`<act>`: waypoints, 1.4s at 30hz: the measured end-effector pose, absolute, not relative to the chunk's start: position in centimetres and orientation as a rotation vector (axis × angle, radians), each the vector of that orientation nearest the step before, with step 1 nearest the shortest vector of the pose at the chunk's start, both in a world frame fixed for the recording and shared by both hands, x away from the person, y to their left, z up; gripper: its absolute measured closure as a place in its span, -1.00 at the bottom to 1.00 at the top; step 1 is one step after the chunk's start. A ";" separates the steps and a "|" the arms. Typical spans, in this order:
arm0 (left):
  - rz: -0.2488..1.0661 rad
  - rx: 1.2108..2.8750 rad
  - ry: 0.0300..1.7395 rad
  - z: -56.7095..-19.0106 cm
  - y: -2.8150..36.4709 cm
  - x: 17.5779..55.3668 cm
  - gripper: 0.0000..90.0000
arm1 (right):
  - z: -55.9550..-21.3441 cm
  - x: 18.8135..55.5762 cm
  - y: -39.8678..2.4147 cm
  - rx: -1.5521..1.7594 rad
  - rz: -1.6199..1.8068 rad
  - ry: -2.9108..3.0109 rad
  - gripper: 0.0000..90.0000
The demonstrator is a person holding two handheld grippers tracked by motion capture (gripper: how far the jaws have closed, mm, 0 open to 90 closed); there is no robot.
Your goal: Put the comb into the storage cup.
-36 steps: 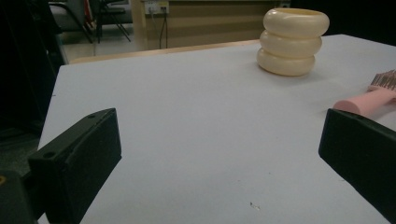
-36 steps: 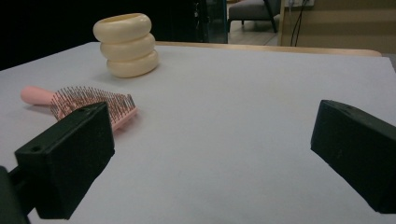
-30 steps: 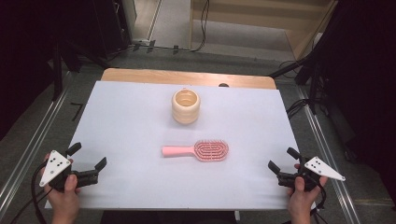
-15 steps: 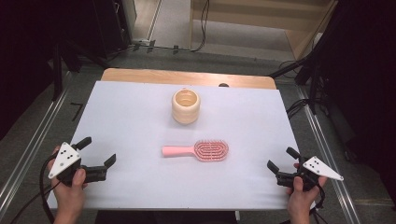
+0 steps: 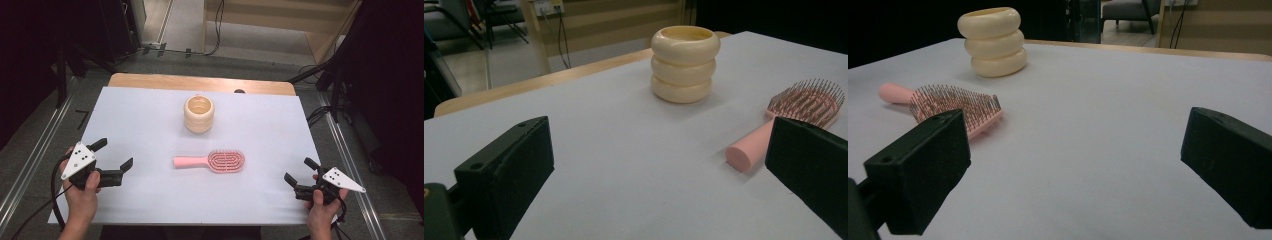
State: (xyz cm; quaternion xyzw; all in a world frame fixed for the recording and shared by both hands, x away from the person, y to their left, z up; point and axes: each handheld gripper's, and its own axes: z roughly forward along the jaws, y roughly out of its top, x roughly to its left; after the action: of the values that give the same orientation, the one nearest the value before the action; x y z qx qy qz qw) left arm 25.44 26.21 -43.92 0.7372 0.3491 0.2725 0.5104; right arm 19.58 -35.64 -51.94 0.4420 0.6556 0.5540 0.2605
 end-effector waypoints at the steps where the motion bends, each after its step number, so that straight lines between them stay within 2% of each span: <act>1: 0.655 1.779 0.839 -44.0 26.2 25.5 -1.00 | -52.0 19.6 -35.7 1.197 1.503 1.773 -1.00; 15: 0.633 1.817 0.780 -43.2 24.4 26.6 -1.00 | -52.0 19.6 -35.6 1.200 1.512 1.777 -1.00; 42: 0.548 1.949 0.632 -41.9 17.8 29.7 -1.00 | -52.1 19.7 -35.3 1.177 1.509 1.796 -1.00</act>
State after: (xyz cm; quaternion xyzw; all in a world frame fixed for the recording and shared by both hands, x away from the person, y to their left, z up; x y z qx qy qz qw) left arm 29.68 17.84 -41.86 0.8018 0.2602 0.2256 0.4884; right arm 19.71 -35.34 -52.08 0.4336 0.6615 0.5559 0.2557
